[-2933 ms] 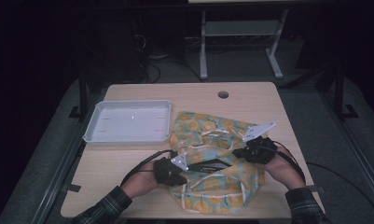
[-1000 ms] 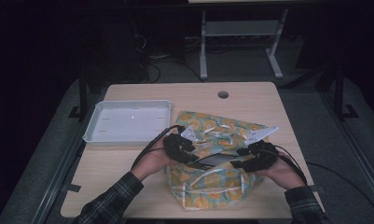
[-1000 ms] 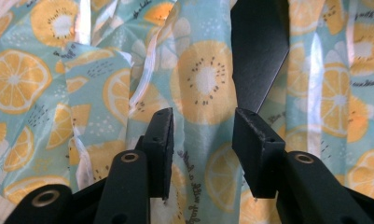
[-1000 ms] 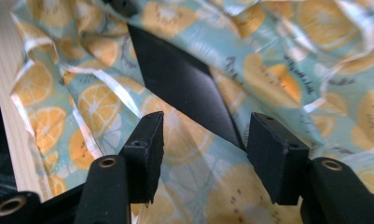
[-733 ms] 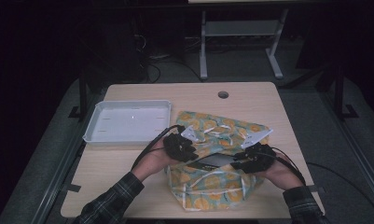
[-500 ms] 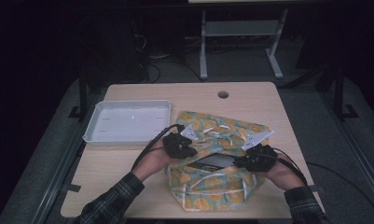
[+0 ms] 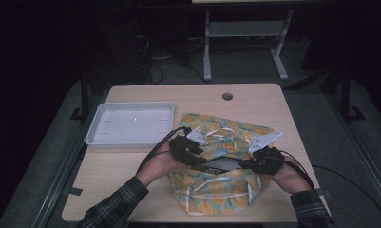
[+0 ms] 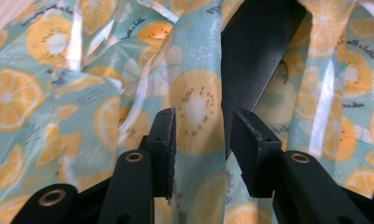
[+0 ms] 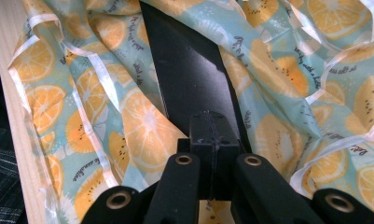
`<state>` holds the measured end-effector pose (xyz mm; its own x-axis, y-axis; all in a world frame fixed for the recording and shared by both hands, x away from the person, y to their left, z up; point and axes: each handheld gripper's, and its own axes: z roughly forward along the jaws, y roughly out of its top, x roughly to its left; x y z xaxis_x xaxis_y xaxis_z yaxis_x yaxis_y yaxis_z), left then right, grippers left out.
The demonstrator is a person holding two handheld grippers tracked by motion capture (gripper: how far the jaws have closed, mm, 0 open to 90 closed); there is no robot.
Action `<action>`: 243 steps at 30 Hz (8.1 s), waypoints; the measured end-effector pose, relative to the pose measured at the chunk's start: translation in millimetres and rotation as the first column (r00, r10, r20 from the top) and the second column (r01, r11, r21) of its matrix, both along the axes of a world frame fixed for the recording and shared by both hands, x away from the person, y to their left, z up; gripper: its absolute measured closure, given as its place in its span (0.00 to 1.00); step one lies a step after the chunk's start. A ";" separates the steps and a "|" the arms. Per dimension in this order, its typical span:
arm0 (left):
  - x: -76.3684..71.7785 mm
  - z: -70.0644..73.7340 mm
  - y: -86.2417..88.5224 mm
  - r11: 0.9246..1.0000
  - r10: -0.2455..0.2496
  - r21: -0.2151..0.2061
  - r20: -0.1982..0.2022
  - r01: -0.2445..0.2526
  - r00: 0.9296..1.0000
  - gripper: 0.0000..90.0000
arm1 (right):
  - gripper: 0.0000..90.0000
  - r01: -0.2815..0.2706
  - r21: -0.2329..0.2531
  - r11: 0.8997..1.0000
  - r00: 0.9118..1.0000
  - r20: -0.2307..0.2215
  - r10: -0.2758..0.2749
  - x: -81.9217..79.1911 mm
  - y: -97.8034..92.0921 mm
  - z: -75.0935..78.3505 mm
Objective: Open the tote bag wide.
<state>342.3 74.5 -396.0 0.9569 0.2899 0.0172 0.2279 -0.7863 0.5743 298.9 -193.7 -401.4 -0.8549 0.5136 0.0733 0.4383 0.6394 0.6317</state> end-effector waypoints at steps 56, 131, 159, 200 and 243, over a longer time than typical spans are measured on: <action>52.6 -48.0 19.2 0.989 0.146 0.037 -0.049 -0.144 0.988 1.00 | 1.00 0.005 -0.195 0.981 0.992 -0.120 -0.029 -25.0 -22.4 -46.3; 50.3 -54.1 13.3 0.994 0.100 0.057 -0.038 -0.098 0.994 0.98 | 0.99 0.191 -0.153 0.970 0.977 -0.062 -0.202 26.5 -24.6 -50.0; 31.8 16.9 41.6 0.982 0.086 -0.163 -0.054 -0.094 0.995 0.58 | 0.64 0.185 0.056 0.981 0.980 0.070 -0.188 -0.3 -40.0 15.3; -40.3 -2.9 55.6 0.997 -0.076 -0.038 -0.091 0.073 0.993 0.99 | 0.99 0.031 -0.070 0.997 0.999 -0.043 -0.034 -26.5 -25.4 0.2; -30.7 -46.3 45.0 0.992 -0.072 0.099 -0.094 0.081 0.993 0.98 | 0.91 -0.036 -0.167 0.985 0.993 -0.115 0.017 -35.5 -15.2 -40.1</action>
<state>311.7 119.5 -442.4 0.9751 0.2171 -0.0447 0.2123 -0.8568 0.4699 263.3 -209.0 -441.5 -0.8594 0.5043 0.0845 0.4823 0.7444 0.4618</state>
